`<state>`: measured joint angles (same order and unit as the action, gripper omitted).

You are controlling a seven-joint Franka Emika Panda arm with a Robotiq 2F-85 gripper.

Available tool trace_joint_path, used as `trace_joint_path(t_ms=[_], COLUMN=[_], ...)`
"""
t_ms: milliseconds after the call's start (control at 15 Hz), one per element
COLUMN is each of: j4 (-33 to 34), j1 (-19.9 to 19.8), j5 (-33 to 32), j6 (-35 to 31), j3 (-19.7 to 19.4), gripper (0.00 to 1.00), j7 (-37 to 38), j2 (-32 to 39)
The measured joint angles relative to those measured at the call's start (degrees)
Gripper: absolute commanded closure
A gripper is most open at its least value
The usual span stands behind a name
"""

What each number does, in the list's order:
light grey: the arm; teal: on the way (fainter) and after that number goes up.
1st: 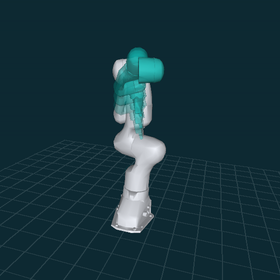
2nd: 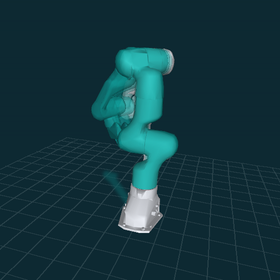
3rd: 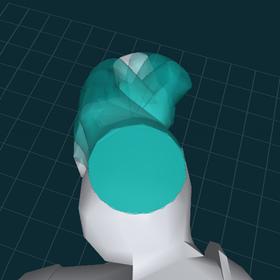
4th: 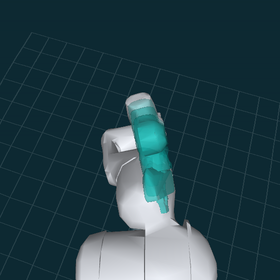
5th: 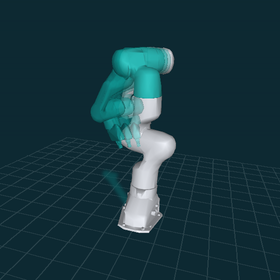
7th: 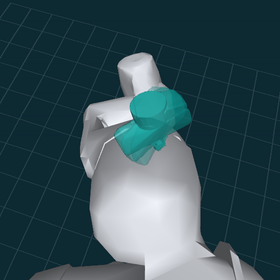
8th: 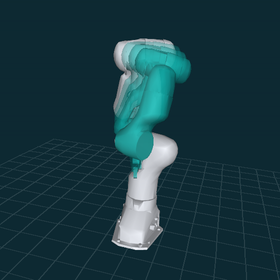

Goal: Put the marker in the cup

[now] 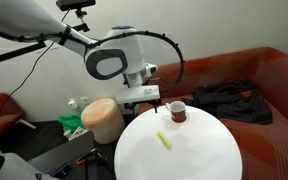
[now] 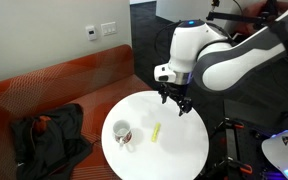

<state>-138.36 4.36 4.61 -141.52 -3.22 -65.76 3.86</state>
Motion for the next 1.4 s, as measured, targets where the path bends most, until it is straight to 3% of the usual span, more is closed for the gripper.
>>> trace_joint_path(t_ms=[333, 733, 1400], j4=[2.1, 8.2, 8.6], j1=[-2.4, -4.6, -6.1], j5=[-0.4, -4.1, -5.8], j6=[-6.2, -6.4, -7.0], j3=[2.6, 4.2, 5.9], gripper=[0.0, 0.0, 0.0], j7=[-2.6, -2.3, -2.3], j2=[8.9, 18.7, 20.2])
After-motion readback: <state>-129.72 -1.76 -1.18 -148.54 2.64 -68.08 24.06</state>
